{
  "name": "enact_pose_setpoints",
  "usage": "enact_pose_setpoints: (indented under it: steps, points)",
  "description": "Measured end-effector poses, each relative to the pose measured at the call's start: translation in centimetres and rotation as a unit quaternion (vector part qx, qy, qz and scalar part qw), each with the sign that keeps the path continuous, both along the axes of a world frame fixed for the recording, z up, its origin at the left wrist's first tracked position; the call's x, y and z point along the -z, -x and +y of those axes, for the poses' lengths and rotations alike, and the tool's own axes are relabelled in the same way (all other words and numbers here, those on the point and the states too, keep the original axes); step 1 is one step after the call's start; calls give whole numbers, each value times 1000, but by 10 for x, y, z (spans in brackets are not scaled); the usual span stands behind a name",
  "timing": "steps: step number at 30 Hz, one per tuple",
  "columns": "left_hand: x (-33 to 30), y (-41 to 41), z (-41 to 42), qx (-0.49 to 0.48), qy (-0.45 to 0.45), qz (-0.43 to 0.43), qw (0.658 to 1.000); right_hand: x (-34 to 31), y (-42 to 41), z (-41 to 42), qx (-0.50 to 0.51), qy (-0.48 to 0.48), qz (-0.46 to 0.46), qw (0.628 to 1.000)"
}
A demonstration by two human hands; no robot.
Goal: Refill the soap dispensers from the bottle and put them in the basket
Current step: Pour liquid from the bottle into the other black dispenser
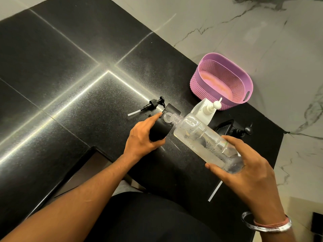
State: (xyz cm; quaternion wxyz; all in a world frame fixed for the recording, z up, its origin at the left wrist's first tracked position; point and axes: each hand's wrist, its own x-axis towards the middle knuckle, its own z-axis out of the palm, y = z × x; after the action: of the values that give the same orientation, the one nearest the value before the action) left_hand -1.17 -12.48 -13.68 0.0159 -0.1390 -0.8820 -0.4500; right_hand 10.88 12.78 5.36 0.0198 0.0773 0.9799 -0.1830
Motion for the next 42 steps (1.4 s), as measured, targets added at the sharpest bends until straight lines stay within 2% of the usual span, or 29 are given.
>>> enact_pose_setpoints:
  steps: [42]
  points:
    - [-1,0,0,-4,-3,1,1000,-2,2,2,-14,10,6,1000]
